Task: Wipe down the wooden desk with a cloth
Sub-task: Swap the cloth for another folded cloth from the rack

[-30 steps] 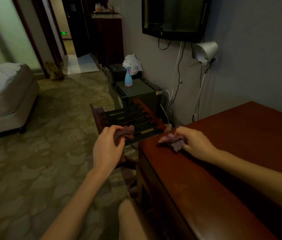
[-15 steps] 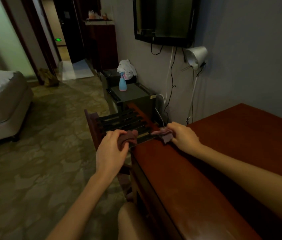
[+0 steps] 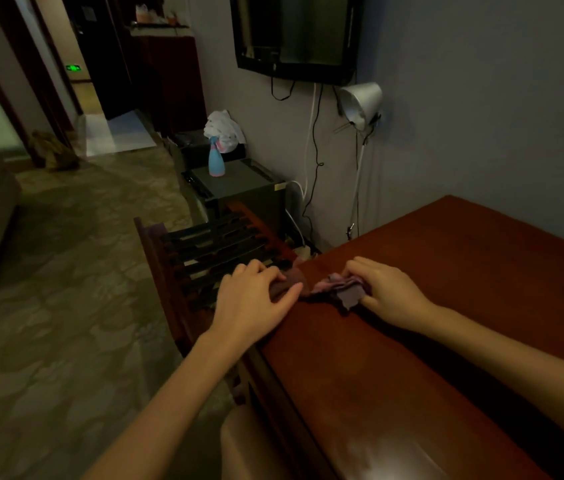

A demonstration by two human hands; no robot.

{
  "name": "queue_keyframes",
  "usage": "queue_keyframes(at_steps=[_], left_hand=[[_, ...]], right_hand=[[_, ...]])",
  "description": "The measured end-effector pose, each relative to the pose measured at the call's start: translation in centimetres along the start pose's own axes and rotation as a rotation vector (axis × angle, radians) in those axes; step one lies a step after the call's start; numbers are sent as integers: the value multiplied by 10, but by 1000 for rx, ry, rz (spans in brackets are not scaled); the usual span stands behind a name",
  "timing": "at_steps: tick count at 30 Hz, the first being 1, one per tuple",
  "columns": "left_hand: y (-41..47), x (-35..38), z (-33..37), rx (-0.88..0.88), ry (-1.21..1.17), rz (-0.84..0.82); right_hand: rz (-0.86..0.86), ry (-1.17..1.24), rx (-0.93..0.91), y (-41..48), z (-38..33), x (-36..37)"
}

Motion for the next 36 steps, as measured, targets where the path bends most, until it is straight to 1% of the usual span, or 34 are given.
queue_keyframes(at_steps=[2, 3, 4, 6, 7, 8, 10, 12, 13, 16, 19, 21, 23, 26, 28, 30, 32, 34, 36], left_hand=[[14, -10, 8, 0, -29, 8], [24, -14, 11, -13, -53, 32], [34, -15, 13, -33, -68, 56], [53, -4, 14, -94, -77, 53], [59, 7, 14, -130, -70, 19], [62, 21, 12, -167, -59, -29], [59, 42, 6, -251, -47, -90], [55, 46, -2, -298, -40, -52], [55, 45, -4, -299, -27, -31], [58, 48, -5, -298, -21, -36], [60, 48, -6, -304, -37, -21], [58, 46, -7, -303, -40, -5], [57, 43, -5, -288, -40, 12], [56, 36, 0, -252, -24, 63], [55, 35, 3, -223, 2, 77], [55, 35, 4, -217, 17, 80], [55, 33, 3, -225, 15, 111], [54, 30, 5, -218, 29, 143], [53, 26, 8, -209, 61, 174]], right_hand=[[-76, 7, 11, 5, 5, -4], [-89, 67, 41, 8, 11, -10], [-71, 172, 95, 11, 19, -20], [28, 355, 221, 19, 40, -41], [70, 357, 266, 23, 48, -47], [78, 321, 305, 26, 52, -46], [8, 217, 332, 33, 46, -27], [-38, 132, 283, 39, 26, -3], [-23, 93, 241, 42, 16, 5], [105, -29, 148, 59, -4, 10], [171, -42, 173, 85, 6, 9], [148, -52, 236, 98, 22, 9], [158, -88, 252, 100, 27, 8], [182, -104, 180, 78, 10, 7], [119, -63, 93, 56, -4, 14], [57, 23, 71, 45, -1, 17], [68, 21, 130, 53, 16, 9], [103, -44, 214, 72, 31, 2], [136, -87, 238, 88, 28, 3]])
Point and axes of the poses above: each hand's wrist, its own y-axis towards the middle knuckle, its own x-axis out of the palm, z = x × y, the point moved 10 cm from there along y, towards the middle knuckle, and after that the axes turned 1 degree about -y, right-handed, at the moved point
